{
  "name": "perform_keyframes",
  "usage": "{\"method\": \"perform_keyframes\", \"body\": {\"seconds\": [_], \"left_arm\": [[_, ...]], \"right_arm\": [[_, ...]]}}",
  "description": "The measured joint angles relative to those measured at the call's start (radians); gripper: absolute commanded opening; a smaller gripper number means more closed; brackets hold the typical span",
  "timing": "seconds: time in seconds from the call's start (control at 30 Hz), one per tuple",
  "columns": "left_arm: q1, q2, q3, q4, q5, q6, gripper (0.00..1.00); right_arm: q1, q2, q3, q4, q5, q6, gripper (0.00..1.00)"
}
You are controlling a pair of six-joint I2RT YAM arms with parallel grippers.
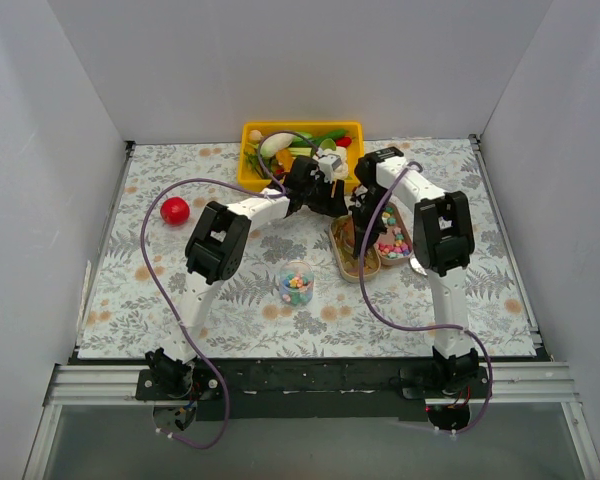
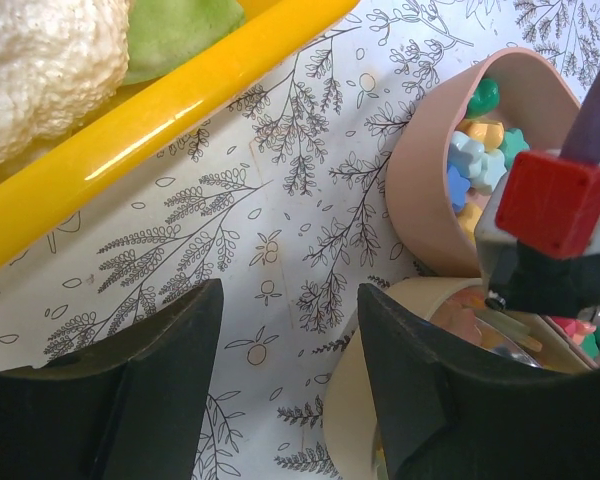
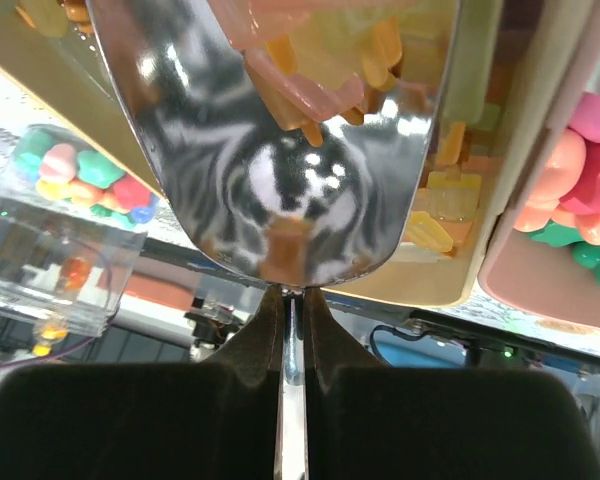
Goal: Pack the candies
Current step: Scoop the fake candies from the storage box.
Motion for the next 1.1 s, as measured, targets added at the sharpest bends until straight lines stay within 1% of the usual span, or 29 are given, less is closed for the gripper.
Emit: {"method": "perform_keyframes", "body": {"seconds": [0.23, 0.4, 0.5, 0.63, 0.83, 0.97, 1.0, 1.1], "left_arm": [[0.000, 0.000, 0.000, 0.000, 0.000, -0.001, 0.56], [0.000, 0.000, 0.000, -0.001, -0.001, -0.002, 0.56], [0.000, 0.000, 0.000, -0.002, -0.001, -0.006, 0.56], [0.000, 0.000, 0.000, -0.003, 0.010, -0.023, 0.56], [0.000, -0.003, 0.000, -0.010, 0.013, -0.050, 0.57], [0.002, -0.010, 0.000, -0.027, 0.009, -0.065, 0.61], [0.002, -0.013, -0.001, -0.034, 0.008, -0.069, 0.65], [0.004, -0.026, -0.006, -0.057, 0.005, -0.087, 0.71]], "right_arm": [[0.042, 0.011, 0.012, -0.018, 0.090, -0.001, 0.01], [0.059, 0.000, -0.038, 0.015, 0.140, -0.001, 0.01], [0.064, -0.046, -0.087, 0.059, 0.188, 0.001, 0.01], [0.069, -0.087, -0.146, 0.098, 0.214, 0.001, 0.01], [0.081, -0.109, -0.161, 0.119, 0.248, -0.004, 0.01], [0.084, -0.134, -0.161, 0.140, 0.286, -0.005, 0.01], [0.084, -0.142, -0.161, 0.152, 0.295, -0.005, 0.01], [0.089, -0.192, -0.161, 0.189, 0.315, -0.007, 0.01]]}}
